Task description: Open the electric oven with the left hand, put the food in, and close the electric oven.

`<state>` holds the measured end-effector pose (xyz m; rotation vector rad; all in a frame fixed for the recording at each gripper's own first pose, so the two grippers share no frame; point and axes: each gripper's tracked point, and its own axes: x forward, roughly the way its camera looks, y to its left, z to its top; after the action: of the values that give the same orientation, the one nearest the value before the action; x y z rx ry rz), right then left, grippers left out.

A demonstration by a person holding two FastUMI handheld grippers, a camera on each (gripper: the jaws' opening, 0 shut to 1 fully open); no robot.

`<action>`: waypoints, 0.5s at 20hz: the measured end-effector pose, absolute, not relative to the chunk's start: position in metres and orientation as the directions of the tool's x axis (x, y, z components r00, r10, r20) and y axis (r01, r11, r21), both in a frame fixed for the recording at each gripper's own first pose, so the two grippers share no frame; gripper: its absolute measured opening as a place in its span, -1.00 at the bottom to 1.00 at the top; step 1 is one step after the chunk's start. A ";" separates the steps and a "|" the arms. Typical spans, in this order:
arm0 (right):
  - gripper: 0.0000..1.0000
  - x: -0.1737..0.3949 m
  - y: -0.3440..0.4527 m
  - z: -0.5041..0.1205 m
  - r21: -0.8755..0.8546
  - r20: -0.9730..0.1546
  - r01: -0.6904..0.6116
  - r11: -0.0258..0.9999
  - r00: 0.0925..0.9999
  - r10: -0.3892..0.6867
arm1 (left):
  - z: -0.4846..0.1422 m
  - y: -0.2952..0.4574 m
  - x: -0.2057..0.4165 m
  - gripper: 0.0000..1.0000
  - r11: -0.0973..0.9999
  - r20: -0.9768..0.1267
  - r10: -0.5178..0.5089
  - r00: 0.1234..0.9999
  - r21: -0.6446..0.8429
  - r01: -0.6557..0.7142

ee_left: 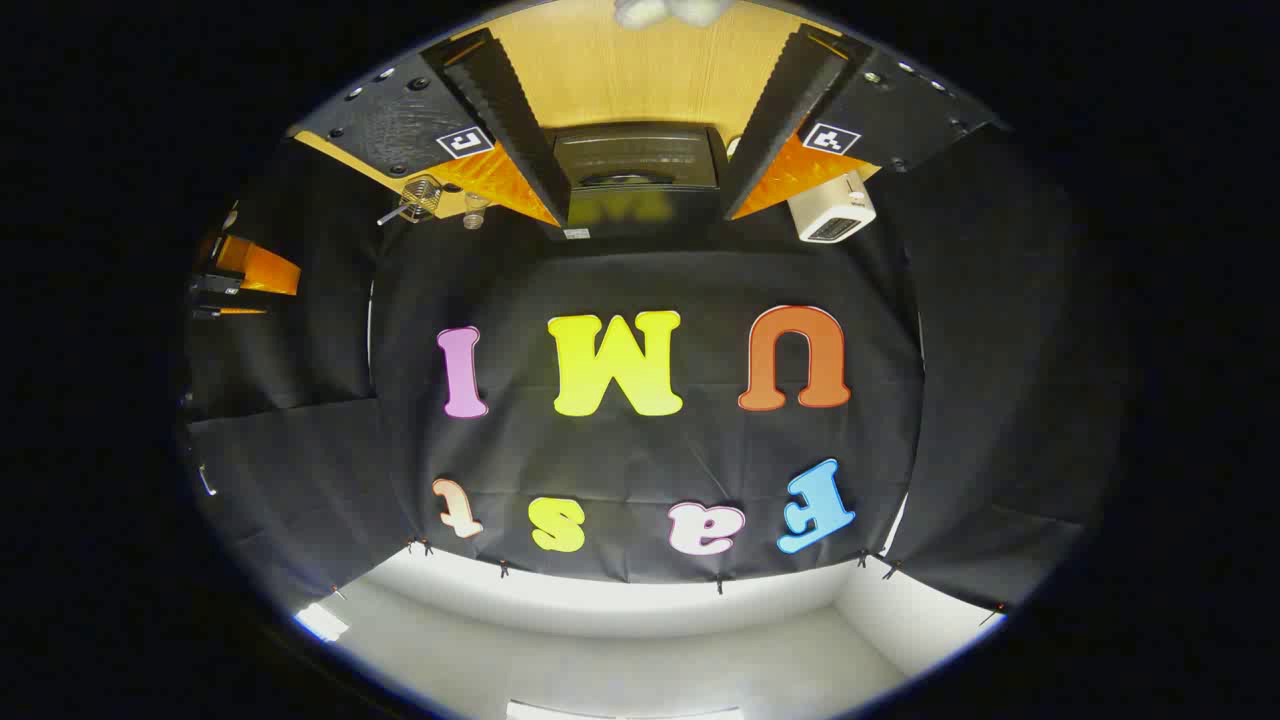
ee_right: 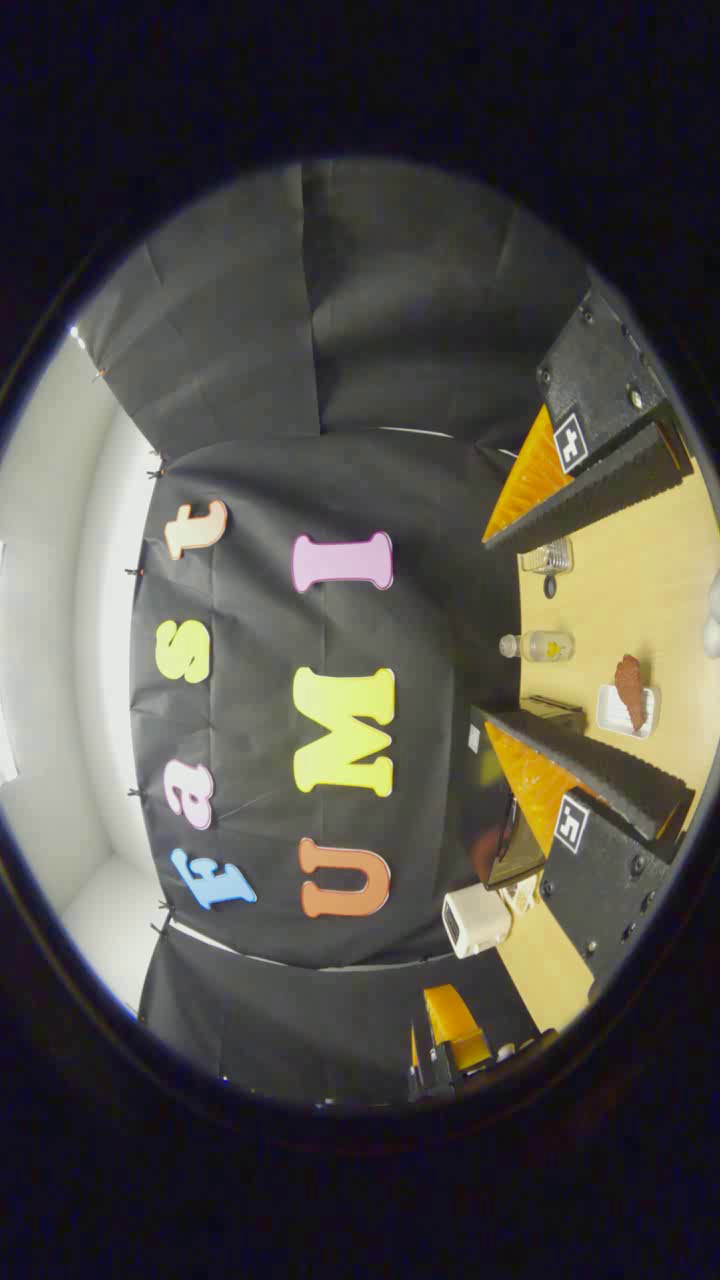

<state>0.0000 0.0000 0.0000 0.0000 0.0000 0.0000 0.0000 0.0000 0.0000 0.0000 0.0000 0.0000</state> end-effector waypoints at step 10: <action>1.00 -0.016 0.015 -0.018 -0.018 -0.040 -0.016 1.000 0.999 0.016 | -0.013 0.023 -0.016 0.93 0.999 -0.013 0.043 0.999 0.021 -0.043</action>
<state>-0.0161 0.0152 -0.0182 -0.0185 0.0401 0.0161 -0.0162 0.0227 -0.0125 0.0203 0.0136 0.0432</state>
